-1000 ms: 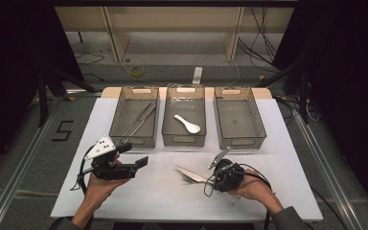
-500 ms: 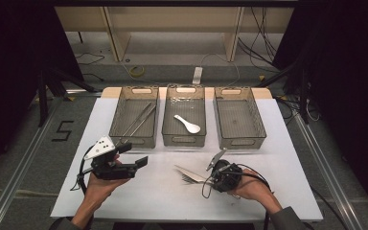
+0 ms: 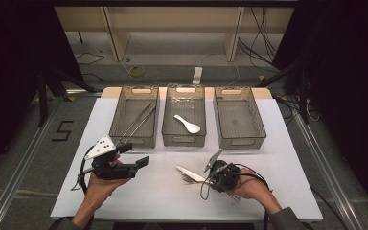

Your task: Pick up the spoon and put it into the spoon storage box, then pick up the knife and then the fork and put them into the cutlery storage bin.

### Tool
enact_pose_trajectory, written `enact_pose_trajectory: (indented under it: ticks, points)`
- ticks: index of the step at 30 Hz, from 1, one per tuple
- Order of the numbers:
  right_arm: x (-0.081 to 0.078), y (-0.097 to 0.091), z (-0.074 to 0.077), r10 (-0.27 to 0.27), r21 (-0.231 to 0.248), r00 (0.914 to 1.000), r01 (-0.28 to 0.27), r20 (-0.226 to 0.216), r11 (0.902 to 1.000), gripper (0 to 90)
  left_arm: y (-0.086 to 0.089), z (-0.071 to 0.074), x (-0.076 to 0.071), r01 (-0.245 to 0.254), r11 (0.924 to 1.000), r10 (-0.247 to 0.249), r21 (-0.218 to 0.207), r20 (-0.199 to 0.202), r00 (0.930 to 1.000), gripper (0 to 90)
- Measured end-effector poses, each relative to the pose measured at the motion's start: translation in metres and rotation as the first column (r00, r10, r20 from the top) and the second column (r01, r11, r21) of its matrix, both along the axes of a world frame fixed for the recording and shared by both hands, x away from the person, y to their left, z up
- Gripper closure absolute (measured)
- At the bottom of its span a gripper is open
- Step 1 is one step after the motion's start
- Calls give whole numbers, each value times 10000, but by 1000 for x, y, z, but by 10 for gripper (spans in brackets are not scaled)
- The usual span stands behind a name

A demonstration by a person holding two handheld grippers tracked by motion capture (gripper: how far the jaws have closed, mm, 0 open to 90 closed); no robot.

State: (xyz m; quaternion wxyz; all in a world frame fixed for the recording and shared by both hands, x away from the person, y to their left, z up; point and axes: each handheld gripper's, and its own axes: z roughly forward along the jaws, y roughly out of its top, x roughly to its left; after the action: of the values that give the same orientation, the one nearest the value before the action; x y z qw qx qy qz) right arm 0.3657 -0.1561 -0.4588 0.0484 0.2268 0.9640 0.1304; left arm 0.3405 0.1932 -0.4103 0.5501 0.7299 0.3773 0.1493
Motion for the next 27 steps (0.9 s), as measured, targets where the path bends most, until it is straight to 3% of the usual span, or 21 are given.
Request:
enact_pose_trajectory:
  ticks: [5, 14, 15, 16, 18, 27]
  points:
    - [1, -1, 0, 170, 10, 9999, -170, 24, 9999, 804, 0, 0, 0, 5, 10000, -5, 23, 20, 10000, 155]
    - [2, -3, 1, 96, 330, 9999, -93, -68, 9994, 807, 0, 0, 2, -13, 10000, 13, 63, 5, 10000, 155]
    - [2, -3, 2, -92, 353, 9998, 99, -188, 9993, 807, 0, 0, 2, -39, 10000, 39, 20, -14, 10000, 155]
    - [3, -5, 2, 136, 448, 9998, -131, -107, 9989, 808, 0, 0, 1, -41, 10000, 41, 42, -8, 10000, 155]
    - [3, -6, 4, -100, 645, 9996, 118, -282, 9979, 808, 0, 0, 1, -26, 9999, 26, 100, 25, 10000, 155]
    - [4, -19, 16, -254, 1580, 9997, 256, -34, 9871, 808, 0, 1, 0, -15, 9999, 14, 105, 83, 10000, 155]
